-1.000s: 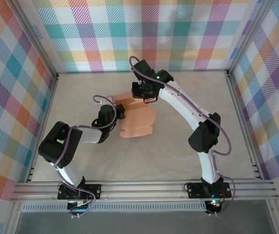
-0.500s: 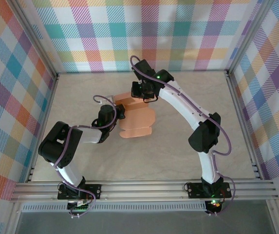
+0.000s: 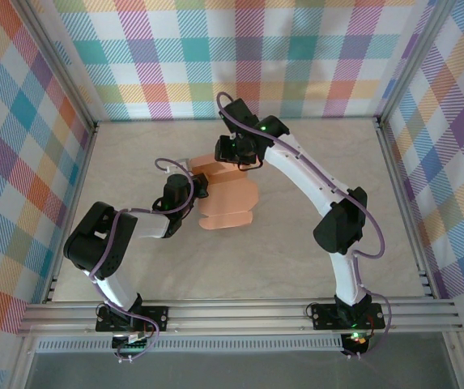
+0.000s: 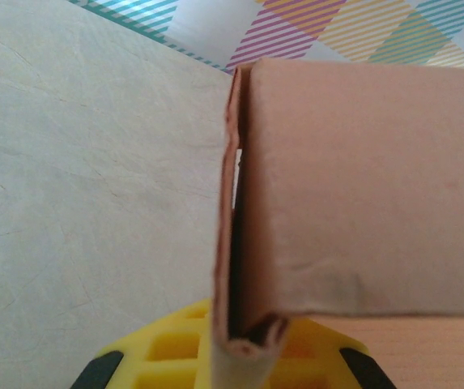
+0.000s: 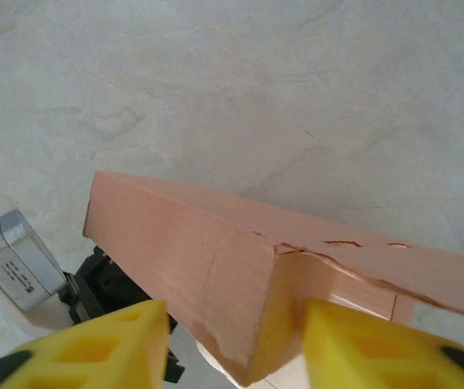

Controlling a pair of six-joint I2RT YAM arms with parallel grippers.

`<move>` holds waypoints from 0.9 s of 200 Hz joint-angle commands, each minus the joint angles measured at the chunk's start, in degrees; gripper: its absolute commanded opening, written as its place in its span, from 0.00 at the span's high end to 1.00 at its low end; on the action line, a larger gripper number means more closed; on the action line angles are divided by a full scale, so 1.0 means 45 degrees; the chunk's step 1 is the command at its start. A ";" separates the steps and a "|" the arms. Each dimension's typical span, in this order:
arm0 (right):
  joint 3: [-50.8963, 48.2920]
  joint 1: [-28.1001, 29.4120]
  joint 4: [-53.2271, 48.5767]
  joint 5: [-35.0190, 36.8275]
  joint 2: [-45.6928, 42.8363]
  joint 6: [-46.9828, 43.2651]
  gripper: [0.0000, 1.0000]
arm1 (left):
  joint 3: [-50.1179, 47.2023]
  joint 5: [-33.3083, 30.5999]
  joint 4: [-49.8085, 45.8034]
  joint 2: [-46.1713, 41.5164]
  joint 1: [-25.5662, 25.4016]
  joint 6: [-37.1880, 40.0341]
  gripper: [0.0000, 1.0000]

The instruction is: Fold the paper box

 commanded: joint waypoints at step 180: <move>-1.0822 -0.6297 0.7731 -0.7811 -0.7022 -0.1024 0.42 | 0.2781 0.4851 -0.6575 -0.1040 0.0456 -0.0222 1.00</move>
